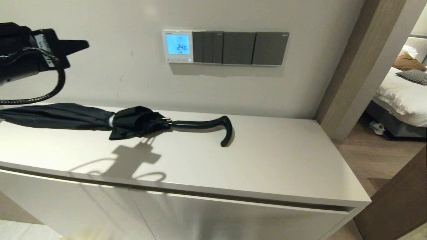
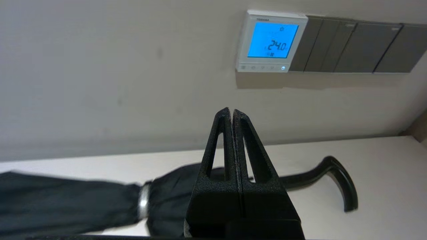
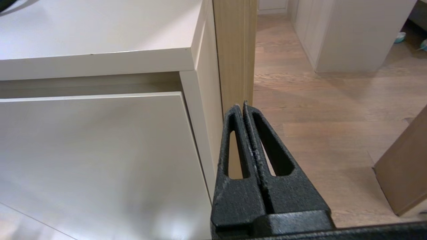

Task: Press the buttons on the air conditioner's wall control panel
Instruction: Turn off the central air conditioner

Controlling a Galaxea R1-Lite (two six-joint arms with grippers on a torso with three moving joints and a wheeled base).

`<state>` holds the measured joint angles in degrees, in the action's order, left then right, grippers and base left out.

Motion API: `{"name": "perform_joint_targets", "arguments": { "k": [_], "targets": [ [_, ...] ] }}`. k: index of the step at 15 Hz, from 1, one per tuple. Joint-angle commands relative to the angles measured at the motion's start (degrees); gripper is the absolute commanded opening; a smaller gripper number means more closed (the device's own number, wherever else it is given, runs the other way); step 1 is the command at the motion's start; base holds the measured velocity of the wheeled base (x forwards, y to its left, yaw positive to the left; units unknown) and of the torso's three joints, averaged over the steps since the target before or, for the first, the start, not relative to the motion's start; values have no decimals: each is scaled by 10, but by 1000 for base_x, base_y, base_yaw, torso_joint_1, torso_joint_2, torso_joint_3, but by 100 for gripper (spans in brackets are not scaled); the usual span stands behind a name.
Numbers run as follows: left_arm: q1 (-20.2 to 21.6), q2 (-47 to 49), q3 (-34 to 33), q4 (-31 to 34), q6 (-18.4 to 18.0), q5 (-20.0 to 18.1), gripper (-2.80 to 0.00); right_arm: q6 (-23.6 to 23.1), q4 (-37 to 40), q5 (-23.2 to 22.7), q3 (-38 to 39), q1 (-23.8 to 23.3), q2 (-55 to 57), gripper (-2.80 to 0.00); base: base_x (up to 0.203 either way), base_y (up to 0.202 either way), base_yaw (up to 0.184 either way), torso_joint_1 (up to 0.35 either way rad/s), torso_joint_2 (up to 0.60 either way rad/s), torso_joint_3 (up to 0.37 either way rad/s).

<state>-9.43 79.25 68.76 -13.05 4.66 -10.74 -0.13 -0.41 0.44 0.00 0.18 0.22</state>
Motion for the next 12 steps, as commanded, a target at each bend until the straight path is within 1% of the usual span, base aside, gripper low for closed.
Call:
{"name": "perform_joint_targets", "arguments": {
  "k": [1, 3, 4, 8, 12],
  "targets": [
    [-15, 77, 33, -7, 1, 0, -280, 0, 0, 0, 2, 0, 0, -280, 0, 0, 0, 0, 0, 0],
    [-28, 129, 73, -21, 2, 2, -280, 0, 0, 0, 2, 0, 0, -280, 0, 0, 0, 0, 0, 0],
    [-34, 135, 81, -26, 3, 3, -280, 0, 0, 0, 2, 0, 0, -280, 0, 0, 0, 0, 0, 0],
    [-71, 222, 151, -32, 3, 3, -280, 0, 0, 0, 2, 0, 0, -280, 0, 0, 0, 0, 0, 0],
    [-94, 268, 192, -41, 3, 4, -280, -1, 0, 1, 2, 0, 0, -280, 0, 0, 0, 0, 0, 0]
  ]
}}
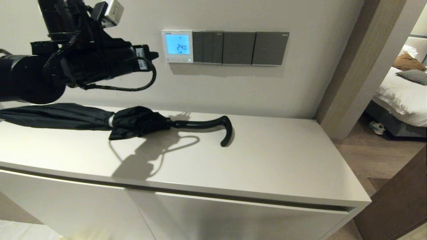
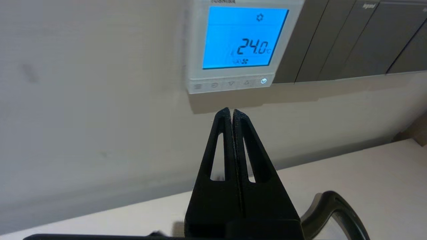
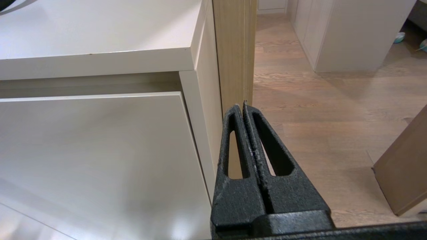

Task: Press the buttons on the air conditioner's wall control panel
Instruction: Turn off the central air conditioner

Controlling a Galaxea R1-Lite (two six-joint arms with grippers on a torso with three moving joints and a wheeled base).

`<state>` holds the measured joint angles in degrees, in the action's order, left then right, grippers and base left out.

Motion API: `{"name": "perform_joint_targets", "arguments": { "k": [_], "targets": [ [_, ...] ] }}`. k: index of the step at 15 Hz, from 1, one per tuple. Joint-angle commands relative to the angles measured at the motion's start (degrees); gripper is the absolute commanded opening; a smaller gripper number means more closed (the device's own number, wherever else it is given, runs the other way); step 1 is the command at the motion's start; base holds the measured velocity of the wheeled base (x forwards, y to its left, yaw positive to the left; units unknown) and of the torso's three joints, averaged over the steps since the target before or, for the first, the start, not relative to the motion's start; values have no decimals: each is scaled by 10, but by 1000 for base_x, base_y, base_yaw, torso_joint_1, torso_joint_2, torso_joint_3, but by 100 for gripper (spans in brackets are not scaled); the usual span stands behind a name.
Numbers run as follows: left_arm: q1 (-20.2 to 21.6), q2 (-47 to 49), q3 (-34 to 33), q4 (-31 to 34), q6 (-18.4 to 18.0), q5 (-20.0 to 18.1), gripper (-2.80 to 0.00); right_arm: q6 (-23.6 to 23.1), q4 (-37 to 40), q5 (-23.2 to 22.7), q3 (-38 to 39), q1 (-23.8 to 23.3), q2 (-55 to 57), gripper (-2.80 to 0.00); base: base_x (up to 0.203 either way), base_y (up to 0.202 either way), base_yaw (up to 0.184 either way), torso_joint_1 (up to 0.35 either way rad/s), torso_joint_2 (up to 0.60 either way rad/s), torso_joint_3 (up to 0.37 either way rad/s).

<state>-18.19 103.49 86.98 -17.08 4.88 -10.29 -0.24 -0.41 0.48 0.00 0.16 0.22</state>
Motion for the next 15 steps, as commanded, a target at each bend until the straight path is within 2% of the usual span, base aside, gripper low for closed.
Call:
{"name": "perform_joint_targets", "arguments": {
  "k": [1, 6, 15],
  "targets": [
    [-11, 36, 19, -1, 0, 0, -280, -1, 0, 0, 2, 0, 0, -280, 0, 0, 0, 0, 0, 0],
    [-37, 63, 51, -1, 0, 3, -280, -4, -1, -3, 2, 0, 0, -280, 0, 0, 0, 0, 0, 0],
    [-67, 124, 124, -1, -1, 43, -280, -4, -1, -3, 2, 0, 0, -280, 0, 0, 0, 0, 0, 0]
  ]
}}
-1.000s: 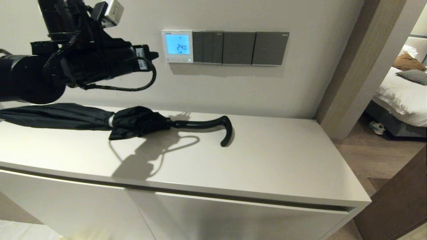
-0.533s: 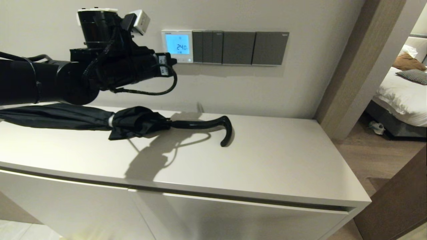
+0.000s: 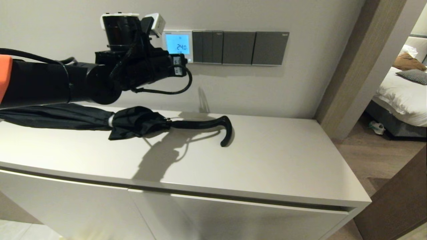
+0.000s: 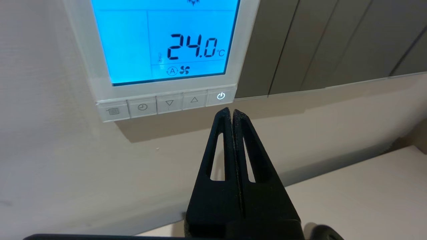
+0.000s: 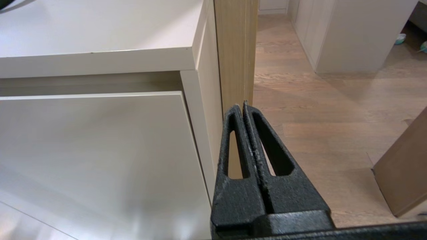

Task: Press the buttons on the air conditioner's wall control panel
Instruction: Turn off the central air conditioner

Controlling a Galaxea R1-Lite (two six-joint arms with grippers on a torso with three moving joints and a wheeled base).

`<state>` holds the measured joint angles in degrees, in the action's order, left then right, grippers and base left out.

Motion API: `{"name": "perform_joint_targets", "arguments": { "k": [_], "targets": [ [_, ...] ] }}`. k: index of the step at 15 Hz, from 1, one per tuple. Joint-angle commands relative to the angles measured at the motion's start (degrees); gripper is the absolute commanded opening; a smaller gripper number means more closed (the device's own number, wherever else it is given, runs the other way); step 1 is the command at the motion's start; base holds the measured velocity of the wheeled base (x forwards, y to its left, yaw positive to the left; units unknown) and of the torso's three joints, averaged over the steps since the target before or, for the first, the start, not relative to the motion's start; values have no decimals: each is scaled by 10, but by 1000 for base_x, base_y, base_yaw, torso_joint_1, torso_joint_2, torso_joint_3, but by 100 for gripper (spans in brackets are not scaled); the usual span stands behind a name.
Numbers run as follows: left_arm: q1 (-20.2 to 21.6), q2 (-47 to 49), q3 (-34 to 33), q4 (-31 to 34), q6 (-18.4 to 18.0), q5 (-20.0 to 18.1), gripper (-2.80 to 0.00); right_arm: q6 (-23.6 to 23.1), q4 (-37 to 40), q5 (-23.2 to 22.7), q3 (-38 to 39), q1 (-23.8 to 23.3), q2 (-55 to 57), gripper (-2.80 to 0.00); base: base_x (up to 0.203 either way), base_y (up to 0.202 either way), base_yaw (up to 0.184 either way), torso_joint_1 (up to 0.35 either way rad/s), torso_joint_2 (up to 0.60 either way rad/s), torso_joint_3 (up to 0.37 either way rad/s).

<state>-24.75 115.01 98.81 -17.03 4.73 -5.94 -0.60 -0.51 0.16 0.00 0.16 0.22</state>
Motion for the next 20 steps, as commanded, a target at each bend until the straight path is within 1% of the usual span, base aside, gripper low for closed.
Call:
{"name": "perform_joint_targets", "arguments": {
  "k": [1, 8, 13, 16, 20],
  "targets": [
    [-1, 17, 14, -1, 0, 1, -280, 0, 0, 0, 2, 0, 0, -280, 0, 0, 0, 0, 0, 0],
    [-1, 43, 52, 7, 0, 2, -280, 0, 0, 0, 2, 0, 0, -280, 0, 0, 0, 0, 0, 0],
    [-1, 57, 67, 8, 1, 4, -280, 2, 1, 1, 2, 0, 0, -280, 0, 0, 0, 0, 0, 0],
    [0, 65, 83, 8, 0, 31, -280, 2, 1, 2, 2, 0, 0, -280, 0, 0, 0, 0, 0, 0],
    [0, 56, 73, 2, 0, 30, -280, 2, 0, 3, 2, 0, 0, -280, 0, 0, 0, 0, 0, 0]
  ]
}}
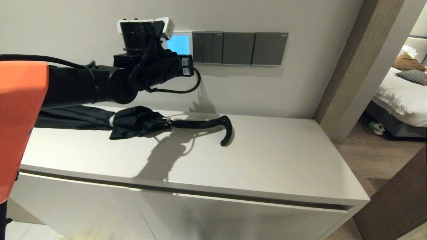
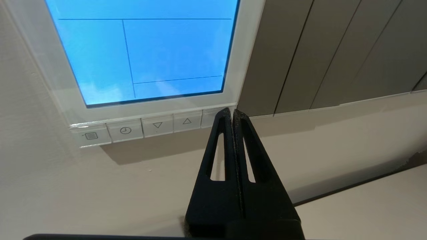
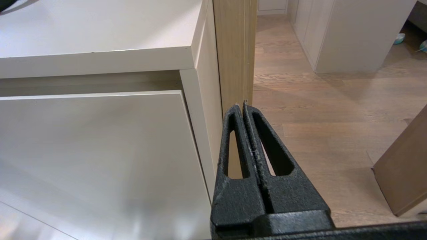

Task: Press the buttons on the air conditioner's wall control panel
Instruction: Turn off the central air conditioner

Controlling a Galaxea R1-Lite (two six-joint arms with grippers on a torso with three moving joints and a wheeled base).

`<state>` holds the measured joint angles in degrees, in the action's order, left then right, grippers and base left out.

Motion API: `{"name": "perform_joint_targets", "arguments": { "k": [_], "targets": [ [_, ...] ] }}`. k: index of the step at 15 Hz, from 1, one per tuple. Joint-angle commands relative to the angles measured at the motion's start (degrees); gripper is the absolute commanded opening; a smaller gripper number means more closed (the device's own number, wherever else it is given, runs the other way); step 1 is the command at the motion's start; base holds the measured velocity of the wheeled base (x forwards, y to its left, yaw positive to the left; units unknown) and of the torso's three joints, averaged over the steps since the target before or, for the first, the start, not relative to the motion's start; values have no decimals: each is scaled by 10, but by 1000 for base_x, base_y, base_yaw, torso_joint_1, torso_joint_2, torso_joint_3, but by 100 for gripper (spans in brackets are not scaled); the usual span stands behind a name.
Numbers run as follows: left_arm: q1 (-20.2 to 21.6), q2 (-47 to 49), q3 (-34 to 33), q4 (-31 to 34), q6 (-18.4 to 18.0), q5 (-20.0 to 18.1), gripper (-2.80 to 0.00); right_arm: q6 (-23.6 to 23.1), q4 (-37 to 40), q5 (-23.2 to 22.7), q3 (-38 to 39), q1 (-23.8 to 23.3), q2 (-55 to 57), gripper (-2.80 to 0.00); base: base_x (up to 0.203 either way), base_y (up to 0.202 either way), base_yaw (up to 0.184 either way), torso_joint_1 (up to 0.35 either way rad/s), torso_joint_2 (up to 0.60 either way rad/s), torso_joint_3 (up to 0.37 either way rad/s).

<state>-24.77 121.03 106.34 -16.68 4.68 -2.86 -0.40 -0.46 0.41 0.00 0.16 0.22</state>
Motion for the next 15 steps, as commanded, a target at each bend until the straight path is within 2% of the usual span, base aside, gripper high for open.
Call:
{"name": "perform_joint_targets", "arguments": {
  "k": [1, 8, 12, 15],
  "targets": [
    [0, -7, -8, -3, 1, 0, -280, 0, 0, 0, 2, 0, 0, -280, 0, 0, 0, 0, 0, 0],
    [-11, -67, -85, -30, -1, -6, -280, 0, 0, 0, 2, 0, 0, -280, 0, 0, 0, 0, 0, 0],
    [-26, -141, -152, -45, -3, -2, -280, 1, 0, 1, 2, 0, 0, -280, 0, 0, 0, 0, 0, 0],
    [-17, -205, -199, -40, -9, 1, -280, -1, 0, -1, 2, 0, 0, -280, 0, 0, 0, 0, 0, 0]
  ]
}}
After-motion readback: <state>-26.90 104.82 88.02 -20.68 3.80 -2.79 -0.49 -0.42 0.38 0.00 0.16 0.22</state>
